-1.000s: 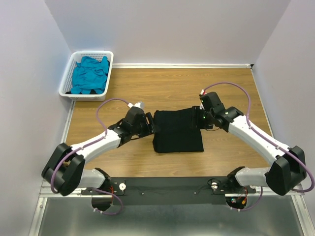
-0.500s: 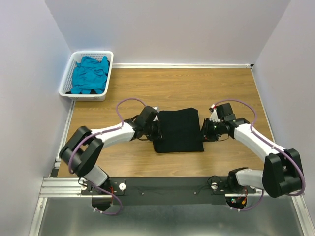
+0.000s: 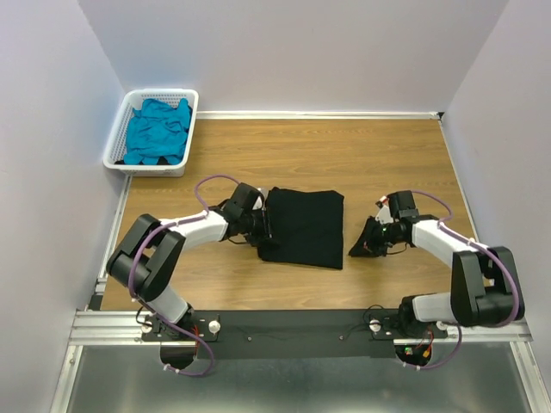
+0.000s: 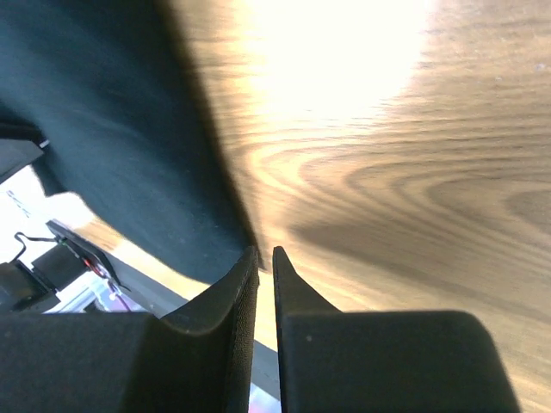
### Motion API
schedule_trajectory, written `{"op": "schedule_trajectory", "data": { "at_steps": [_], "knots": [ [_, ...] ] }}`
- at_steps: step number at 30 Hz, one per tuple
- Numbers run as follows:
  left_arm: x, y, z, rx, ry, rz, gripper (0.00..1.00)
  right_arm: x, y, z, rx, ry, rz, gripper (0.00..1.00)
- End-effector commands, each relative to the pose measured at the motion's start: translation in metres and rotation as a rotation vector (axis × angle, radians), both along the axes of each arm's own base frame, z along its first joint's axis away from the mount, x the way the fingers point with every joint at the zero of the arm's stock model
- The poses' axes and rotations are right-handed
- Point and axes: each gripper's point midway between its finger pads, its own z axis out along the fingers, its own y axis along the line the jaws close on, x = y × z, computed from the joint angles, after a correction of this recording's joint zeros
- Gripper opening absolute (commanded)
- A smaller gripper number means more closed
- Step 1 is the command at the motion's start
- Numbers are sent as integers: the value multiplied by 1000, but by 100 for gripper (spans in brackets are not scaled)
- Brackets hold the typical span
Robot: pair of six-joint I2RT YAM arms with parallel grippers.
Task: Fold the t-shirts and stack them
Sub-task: Fold the tshirt
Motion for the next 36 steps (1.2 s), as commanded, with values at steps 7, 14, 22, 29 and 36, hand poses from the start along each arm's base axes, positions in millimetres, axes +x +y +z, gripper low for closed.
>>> {"op": "schedule_trajectory", "data": {
  "at_steps": [7,14,22,29,36],
  "knots": [
    [62,5,77,46,-282,64,63,83,30,128,201,-453,76,26],
    [120,-3,82,-16,-335,81,57,128,63,144,391,-543,107,27],
    [169,-4,19,-8,-244,81,48,167,63,54,375,-437,114,23],
    [177,20,-23,9,-162,138,41,193,15,-3,396,-352,-71,20],
    [189,18,6,-52,-208,141,48,190,17,20,375,-381,-27,20]
  ]
}}
